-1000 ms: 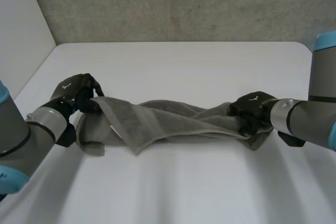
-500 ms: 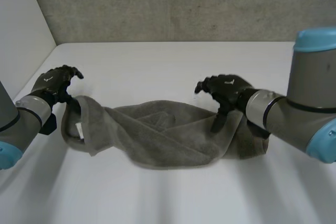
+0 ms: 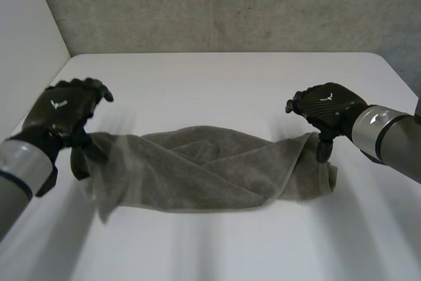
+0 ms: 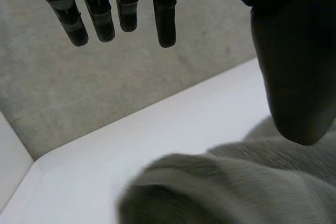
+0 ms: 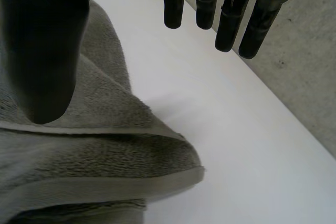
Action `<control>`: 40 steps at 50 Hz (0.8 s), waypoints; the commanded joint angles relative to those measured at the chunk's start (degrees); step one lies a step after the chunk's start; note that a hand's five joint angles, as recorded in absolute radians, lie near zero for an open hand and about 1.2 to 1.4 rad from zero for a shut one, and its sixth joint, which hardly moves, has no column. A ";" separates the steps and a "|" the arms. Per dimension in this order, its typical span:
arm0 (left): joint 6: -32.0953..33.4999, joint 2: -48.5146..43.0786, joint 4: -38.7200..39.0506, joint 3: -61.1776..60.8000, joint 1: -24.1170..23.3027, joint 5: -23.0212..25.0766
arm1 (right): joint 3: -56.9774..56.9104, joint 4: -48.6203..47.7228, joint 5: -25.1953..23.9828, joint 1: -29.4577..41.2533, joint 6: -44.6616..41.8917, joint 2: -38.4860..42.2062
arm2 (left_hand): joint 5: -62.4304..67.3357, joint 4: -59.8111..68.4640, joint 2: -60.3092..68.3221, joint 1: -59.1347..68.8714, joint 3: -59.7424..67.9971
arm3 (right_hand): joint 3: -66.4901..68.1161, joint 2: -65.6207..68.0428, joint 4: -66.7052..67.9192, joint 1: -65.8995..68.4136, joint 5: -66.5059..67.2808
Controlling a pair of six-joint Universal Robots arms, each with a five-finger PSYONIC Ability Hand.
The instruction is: Fold the towel.
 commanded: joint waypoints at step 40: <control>20.80 -3.31 -5.54 -11.32 -5.10 1.01 | -7.13 -2.86 1.71 -1.76 -0.05 12.58 | 13.68 13.61 13.60 13.65 13.62 | 0.23 0.48 0.47 0.78 1.92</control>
